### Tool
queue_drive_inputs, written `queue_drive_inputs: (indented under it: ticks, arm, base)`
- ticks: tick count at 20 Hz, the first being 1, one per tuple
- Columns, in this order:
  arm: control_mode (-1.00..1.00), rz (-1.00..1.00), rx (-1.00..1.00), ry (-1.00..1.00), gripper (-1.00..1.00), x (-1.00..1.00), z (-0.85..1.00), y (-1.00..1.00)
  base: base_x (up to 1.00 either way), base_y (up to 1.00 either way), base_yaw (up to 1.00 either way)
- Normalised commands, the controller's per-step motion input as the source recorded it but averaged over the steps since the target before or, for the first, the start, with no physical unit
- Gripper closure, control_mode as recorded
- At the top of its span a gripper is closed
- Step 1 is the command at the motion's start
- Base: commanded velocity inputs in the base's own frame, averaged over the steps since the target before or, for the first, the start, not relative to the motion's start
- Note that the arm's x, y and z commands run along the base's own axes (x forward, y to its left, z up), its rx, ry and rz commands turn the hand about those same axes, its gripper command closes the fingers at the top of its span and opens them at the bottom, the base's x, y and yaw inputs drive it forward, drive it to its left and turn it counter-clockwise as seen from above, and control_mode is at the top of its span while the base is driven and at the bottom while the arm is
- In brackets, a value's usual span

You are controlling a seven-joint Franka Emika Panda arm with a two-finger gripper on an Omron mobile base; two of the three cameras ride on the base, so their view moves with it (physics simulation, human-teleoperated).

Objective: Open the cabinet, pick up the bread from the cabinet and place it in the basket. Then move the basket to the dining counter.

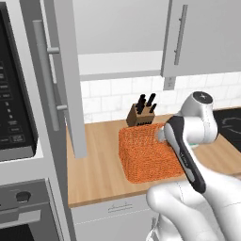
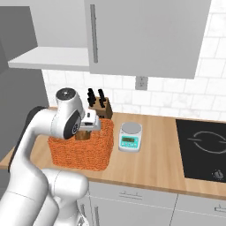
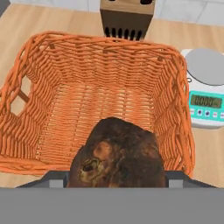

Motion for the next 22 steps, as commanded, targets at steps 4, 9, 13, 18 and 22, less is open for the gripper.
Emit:
queue_drive_inputs:
  ticks: [4,9,13,18,22]
  arm:
    - [-1.0,0.0,0.0,0.18,1.0,0.39,-0.26,0.06]
    - [-1.0,0.0,0.0,0.0,1.0,0.15,-0.41,0.0]
    - [-1.0,0.0,0.0,0.0,1.0,0.07,-0.46,0.01]
    - [-1.0,0.0,0.0,0.05,1.0,0.18,-0.46,0.0]
    - [-1.0,0.0,0.0,0.03,1.0,0.23,-0.33,0.0]
  base:
    - [0.0,0.0,0.0]
    - [0.0,0.0,0.0]
    - [0.0,0.0,0.0]
    - [0.0,0.0,0.0]
    - [0.0,0.0,0.0]
